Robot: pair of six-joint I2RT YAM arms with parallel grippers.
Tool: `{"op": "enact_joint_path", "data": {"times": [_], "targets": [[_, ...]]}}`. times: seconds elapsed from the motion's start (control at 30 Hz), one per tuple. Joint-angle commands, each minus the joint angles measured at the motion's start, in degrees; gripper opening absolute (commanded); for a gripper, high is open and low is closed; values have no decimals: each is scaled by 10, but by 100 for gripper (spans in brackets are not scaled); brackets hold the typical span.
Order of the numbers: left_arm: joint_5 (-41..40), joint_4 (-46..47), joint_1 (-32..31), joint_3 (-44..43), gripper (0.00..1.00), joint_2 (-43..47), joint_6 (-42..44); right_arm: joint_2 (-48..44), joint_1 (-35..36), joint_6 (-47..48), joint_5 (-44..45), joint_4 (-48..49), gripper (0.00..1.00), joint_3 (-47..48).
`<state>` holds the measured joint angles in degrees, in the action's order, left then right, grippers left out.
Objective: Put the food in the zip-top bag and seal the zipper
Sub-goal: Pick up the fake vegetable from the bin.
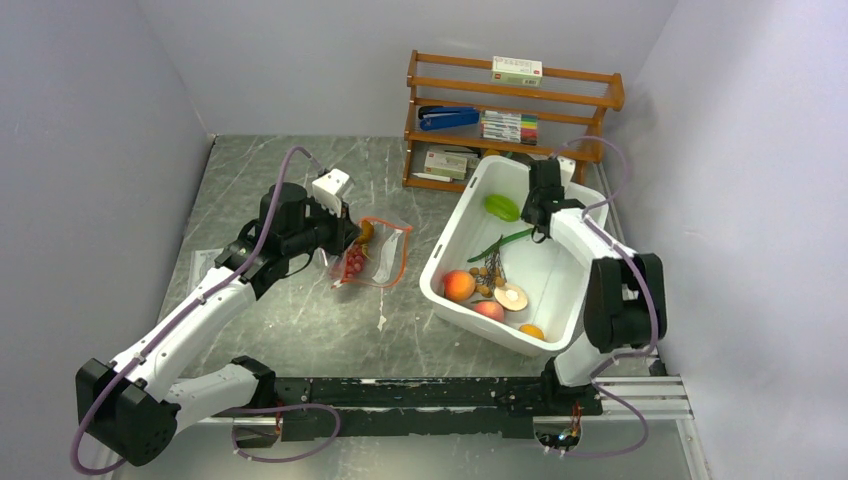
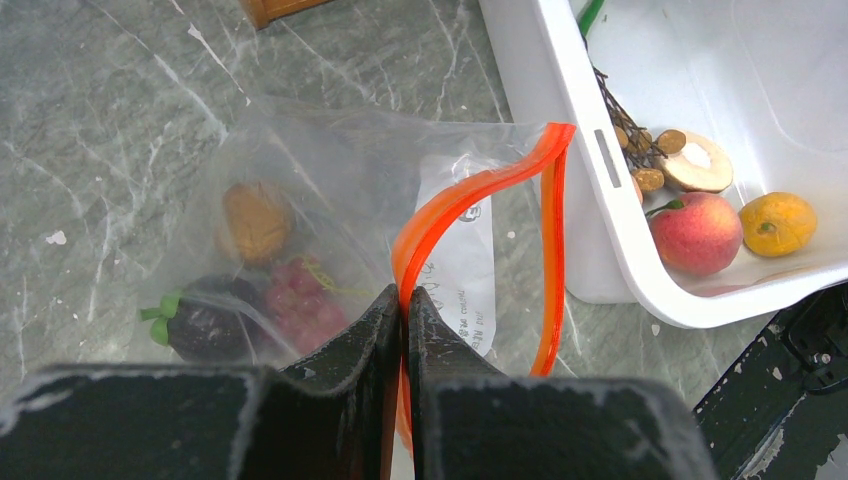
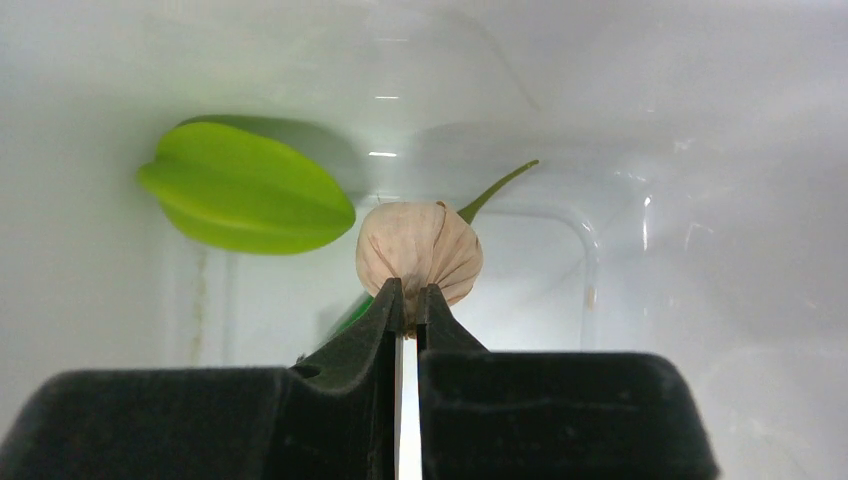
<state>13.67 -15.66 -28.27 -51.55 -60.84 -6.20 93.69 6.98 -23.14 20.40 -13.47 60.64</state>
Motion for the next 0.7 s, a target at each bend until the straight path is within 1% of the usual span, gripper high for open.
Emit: {"op": "enact_joint_path", "data": {"times": [0.0, 0.13, 0.2, 0.4, 0.5, 0.6, 0.67], "targets": [[10, 23, 4, 4, 7, 7, 2, -85, 12, -1, -14, -54, 0, 2], [9, 26, 4, 7, 7, 6, 1, -166, 46, 1, -36, -99, 0, 21], [10, 24, 4, 5, 7, 5, 4, -199, 77, 0, -55, -113, 0, 31], [2, 21, 4, 5, 7, 7, 8, -289, 160, -18, -138, -82, 0, 18], [-1, 29, 4, 10, 7, 9, 5, -321, 193, -33, -201, -48, 0, 6], [0, 26, 4, 7, 7, 5, 7, -344, 243, -48, -266, 23, 0, -28], [2, 22, 4, 4, 7, 2, 9, -340, 274, -49, -293, 66, 0, -58]]}}
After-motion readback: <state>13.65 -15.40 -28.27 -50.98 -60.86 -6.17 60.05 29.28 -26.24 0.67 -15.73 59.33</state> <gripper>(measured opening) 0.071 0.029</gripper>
